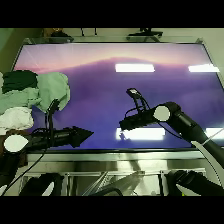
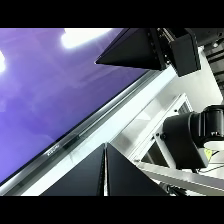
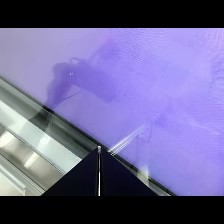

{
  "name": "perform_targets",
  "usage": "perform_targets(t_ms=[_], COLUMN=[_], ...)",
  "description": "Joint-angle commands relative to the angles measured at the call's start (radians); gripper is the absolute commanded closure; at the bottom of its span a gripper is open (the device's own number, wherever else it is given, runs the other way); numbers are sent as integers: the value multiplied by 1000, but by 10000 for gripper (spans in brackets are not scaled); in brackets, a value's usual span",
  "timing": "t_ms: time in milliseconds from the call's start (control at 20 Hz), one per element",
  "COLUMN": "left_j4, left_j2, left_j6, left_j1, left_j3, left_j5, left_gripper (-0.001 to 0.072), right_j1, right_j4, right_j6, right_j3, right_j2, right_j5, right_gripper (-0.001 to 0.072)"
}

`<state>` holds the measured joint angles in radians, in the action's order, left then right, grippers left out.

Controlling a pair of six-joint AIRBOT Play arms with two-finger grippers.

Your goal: Fold the shirts.

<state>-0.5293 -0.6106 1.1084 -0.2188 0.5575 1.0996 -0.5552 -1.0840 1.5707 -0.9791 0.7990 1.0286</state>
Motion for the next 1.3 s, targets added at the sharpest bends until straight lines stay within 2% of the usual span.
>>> perform_targets(t_ms=[0, 700, 850, 1250], left_j4=[2, 6, 8, 8], left_j2=[2, 1, 1, 1], left_j6=[0, 0, 0, 0], left_j1=[-1, -1, -1, -14], left_j3=[-5, -7, -6, -6], left_j5=[-1, -4, -36, -75], left_gripper=[694, 695, 694, 694], right_j1=[-1, -1, -1, -1], right_j4=[1, 0, 1, 100], right_j6=[0, 0, 0, 1], right_j3=[2, 3, 3, 3], right_j2=[-1, -1, 9, 57], right_j5=[0, 1, -76, -109], right_gripper=[689, 689, 689, 689])
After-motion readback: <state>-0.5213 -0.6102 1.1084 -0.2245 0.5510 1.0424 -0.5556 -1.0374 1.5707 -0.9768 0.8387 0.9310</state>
